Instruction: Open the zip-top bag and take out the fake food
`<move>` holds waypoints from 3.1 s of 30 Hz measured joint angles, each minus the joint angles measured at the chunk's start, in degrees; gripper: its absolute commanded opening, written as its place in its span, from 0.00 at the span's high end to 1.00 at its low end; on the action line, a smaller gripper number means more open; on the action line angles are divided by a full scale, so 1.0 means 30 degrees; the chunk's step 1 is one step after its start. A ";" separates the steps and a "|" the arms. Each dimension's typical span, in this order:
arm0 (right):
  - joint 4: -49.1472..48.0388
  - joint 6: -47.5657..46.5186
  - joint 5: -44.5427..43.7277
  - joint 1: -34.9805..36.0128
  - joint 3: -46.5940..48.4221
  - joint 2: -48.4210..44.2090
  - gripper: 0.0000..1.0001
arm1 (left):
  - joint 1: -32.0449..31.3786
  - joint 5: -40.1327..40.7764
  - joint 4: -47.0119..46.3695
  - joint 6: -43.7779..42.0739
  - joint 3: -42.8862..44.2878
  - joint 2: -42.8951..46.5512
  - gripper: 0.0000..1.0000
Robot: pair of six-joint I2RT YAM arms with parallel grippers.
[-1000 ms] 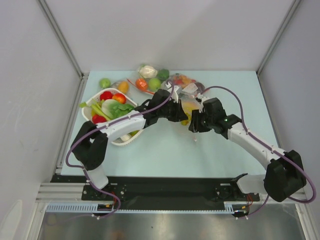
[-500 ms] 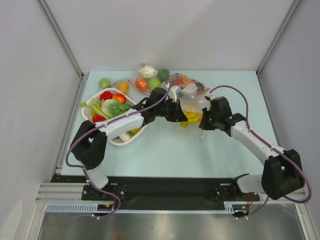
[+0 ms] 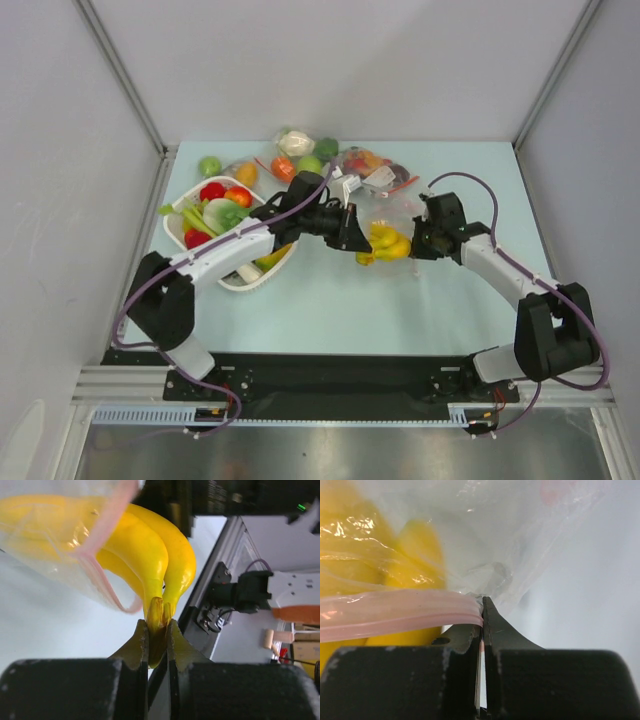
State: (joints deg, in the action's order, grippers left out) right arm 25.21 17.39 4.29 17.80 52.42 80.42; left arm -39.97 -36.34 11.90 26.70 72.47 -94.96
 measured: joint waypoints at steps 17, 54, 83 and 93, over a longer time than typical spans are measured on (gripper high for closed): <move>-0.0364 -0.0386 0.0444 -0.1654 0.0758 0.1814 1.00 | 0.2120 -0.4014 0.5107 -0.4306 -0.1923 0.6390 1.00; -0.0495 -0.0823 0.0379 -0.2645 0.1042 0.1472 1.00 | 1.3238 0.5858 0.9668 -0.7912 -0.0663 1.4105 1.00; -0.0364 -0.0816 0.0495 -0.2725 0.0670 0.1341 1.00 | 1.3974 0.4728 0.5027 -0.9428 -0.9413 1.6713 1.00; -0.0364 -0.0736 0.0765 -0.2725 0.0619 0.1341 1.00 | 1.3988 0.3082 0.4947 -0.8779 -0.9668 1.7588 1.00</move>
State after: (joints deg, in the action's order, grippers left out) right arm 24.12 15.18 6.59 9.63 54.28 84.44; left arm 2.00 -27.09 26.74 0.36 43.46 -42.19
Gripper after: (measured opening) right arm 0.014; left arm 0.126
